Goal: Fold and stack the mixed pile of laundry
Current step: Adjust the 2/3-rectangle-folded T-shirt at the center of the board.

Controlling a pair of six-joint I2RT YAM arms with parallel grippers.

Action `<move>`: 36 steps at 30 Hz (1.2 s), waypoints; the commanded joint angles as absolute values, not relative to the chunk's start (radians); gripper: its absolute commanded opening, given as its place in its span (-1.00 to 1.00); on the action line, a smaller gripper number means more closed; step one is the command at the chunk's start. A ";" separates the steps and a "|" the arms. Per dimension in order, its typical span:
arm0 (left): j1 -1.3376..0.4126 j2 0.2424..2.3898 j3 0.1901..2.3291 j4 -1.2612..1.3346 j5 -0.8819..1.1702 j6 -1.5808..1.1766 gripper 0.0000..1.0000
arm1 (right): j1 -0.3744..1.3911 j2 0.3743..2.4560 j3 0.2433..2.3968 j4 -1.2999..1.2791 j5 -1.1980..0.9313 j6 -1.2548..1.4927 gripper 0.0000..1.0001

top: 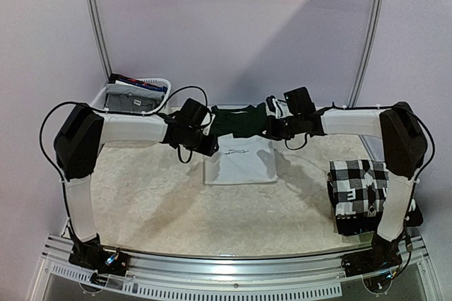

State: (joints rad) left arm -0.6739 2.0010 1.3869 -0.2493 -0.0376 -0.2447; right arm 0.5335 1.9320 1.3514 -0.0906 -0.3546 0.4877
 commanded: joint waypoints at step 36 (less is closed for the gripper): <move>-1.157 2.057 1.394 -0.275 -0.335 0.475 0.52 | 0.416 1.827 1.167 -0.295 -0.211 0.455 -0.50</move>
State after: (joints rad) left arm -1.1358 2.0026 1.3487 -0.2665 -0.3946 0.4164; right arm 0.4187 1.9430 1.2156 -0.2783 -0.2409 0.4412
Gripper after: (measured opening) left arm 0.758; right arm 0.231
